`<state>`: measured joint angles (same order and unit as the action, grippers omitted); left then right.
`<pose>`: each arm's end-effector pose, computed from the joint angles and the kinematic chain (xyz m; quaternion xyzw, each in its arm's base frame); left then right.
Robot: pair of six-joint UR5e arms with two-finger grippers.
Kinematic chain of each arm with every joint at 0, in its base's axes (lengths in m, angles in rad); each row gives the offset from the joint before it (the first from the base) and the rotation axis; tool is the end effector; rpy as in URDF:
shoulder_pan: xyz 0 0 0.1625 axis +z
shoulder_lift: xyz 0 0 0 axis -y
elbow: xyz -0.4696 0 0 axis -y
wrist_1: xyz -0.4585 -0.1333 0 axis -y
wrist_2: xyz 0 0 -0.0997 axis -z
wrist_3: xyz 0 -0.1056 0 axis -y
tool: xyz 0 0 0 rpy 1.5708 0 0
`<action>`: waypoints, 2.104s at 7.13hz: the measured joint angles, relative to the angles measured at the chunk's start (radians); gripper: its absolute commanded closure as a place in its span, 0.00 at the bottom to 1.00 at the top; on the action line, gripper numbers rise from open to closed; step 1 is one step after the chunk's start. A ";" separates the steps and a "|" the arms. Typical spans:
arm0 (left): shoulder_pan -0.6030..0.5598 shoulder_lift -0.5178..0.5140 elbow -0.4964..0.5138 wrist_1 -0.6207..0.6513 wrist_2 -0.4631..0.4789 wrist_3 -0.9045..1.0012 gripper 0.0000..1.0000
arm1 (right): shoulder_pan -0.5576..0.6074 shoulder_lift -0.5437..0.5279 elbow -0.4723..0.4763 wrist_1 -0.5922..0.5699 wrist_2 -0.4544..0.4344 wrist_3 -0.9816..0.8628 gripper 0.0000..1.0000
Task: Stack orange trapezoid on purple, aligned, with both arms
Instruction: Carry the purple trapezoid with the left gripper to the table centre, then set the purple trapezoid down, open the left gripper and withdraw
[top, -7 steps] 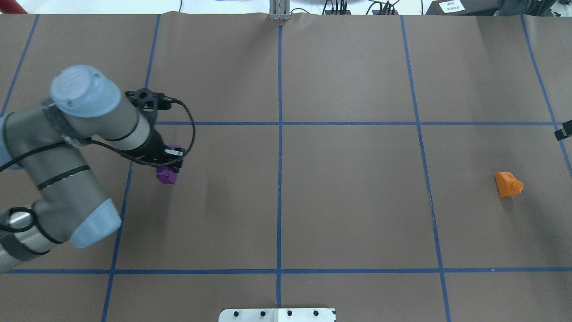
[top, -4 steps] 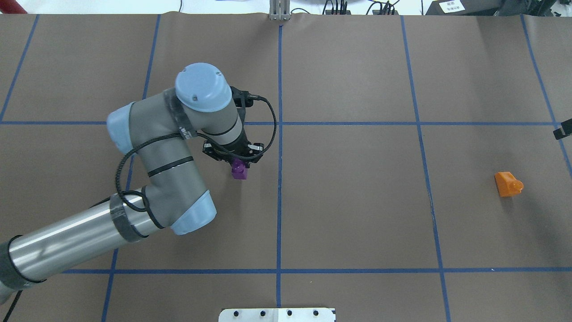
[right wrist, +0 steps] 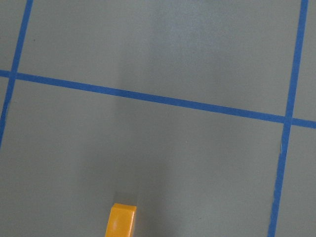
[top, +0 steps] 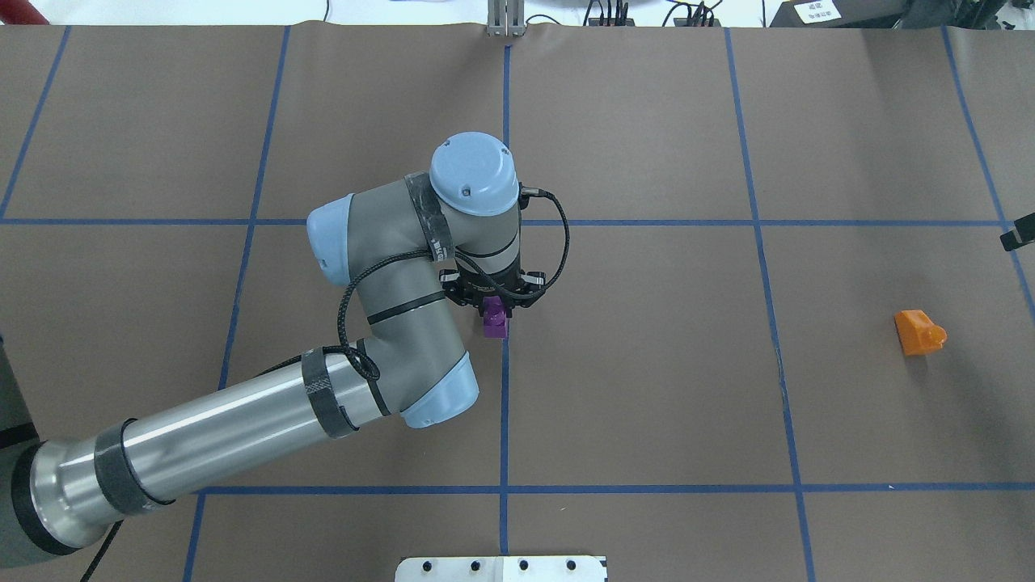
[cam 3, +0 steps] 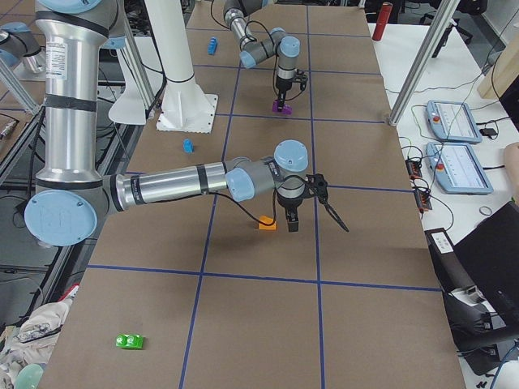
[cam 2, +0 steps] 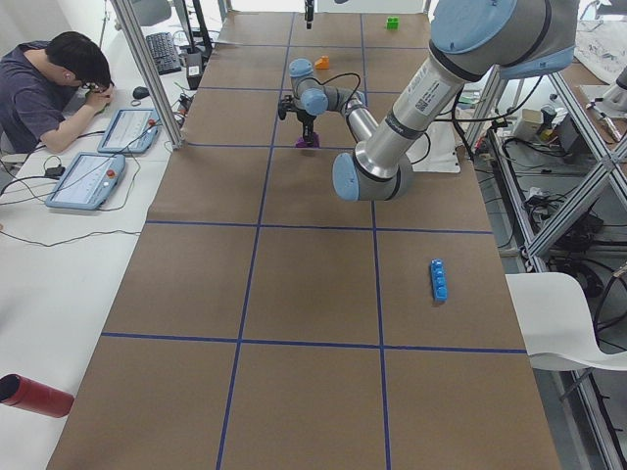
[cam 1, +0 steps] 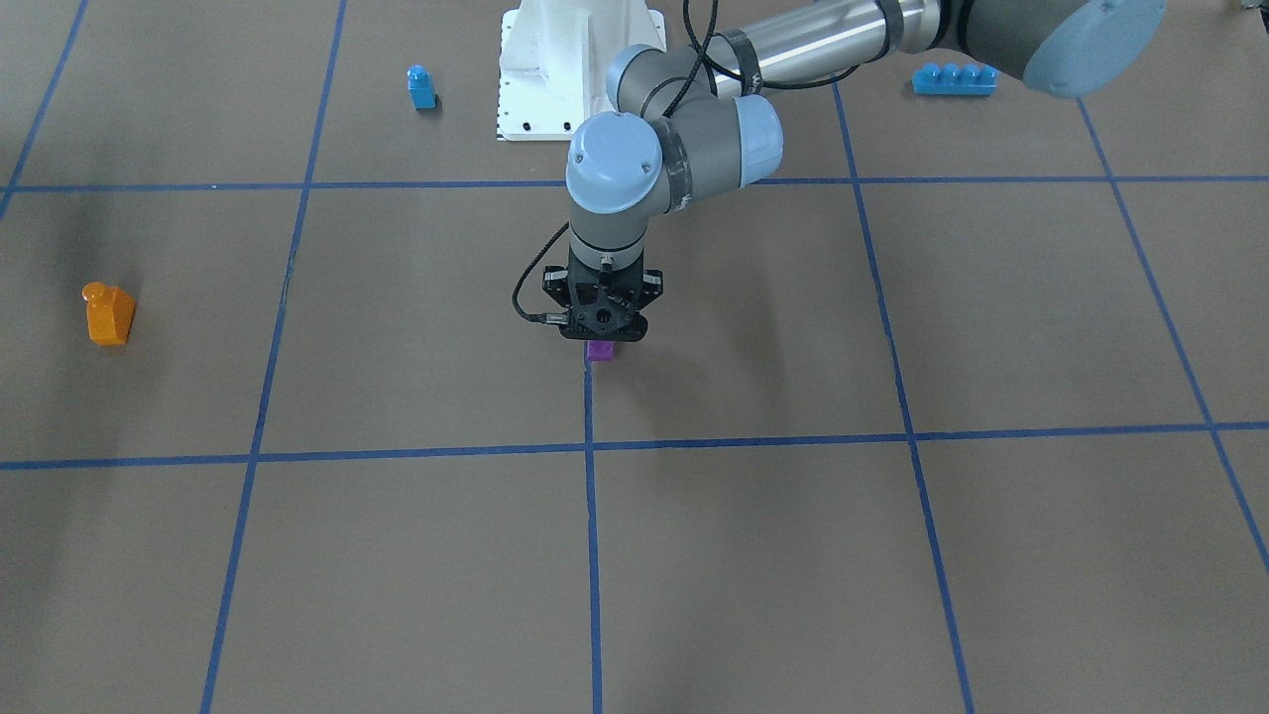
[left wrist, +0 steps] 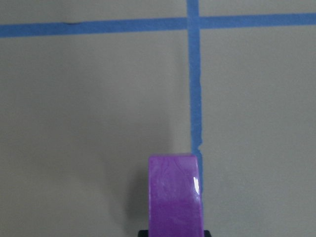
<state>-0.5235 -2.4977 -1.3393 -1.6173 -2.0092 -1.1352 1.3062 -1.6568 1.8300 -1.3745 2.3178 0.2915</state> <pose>0.7055 -0.5094 0.1538 -0.0165 0.4074 0.0388 0.9123 -0.0798 -0.5298 0.5876 0.0660 -0.3918 -0.0547 0.9160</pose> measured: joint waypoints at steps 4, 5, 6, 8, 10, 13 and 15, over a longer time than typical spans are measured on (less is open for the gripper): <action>0.017 -0.012 0.025 -0.003 0.016 -0.004 1.00 | 0.000 0.001 0.000 0.000 0.000 0.000 0.00; 0.019 -0.012 0.025 -0.003 0.016 -0.004 1.00 | 0.000 0.001 0.000 0.000 0.000 0.000 0.00; 0.022 -0.012 0.026 -0.003 0.016 -0.004 0.96 | 0.000 0.002 0.000 0.000 0.000 0.000 0.00; 0.029 -0.012 0.029 -0.003 0.017 -0.004 0.87 | 0.000 0.002 0.000 0.000 -0.001 0.000 0.00; 0.033 -0.012 0.032 -0.003 0.017 -0.005 0.66 | -0.001 0.001 0.000 0.000 -0.001 0.000 0.00; 0.041 -0.011 0.035 -0.004 0.016 -0.005 0.00 | -0.001 0.001 -0.001 0.000 -0.001 0.000 0.00; 0.046 -0.011 0.036 -0.003 0.017 -0.005 0.00 | -0.001 0.001 -0.001 0.000 -0.001 0.000 0.00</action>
<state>-0.4774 -2.5083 -1.3034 -1.6204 -1.9927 -1.1398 1.3054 -1.6557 1.8286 -1.3744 2.3163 0.2915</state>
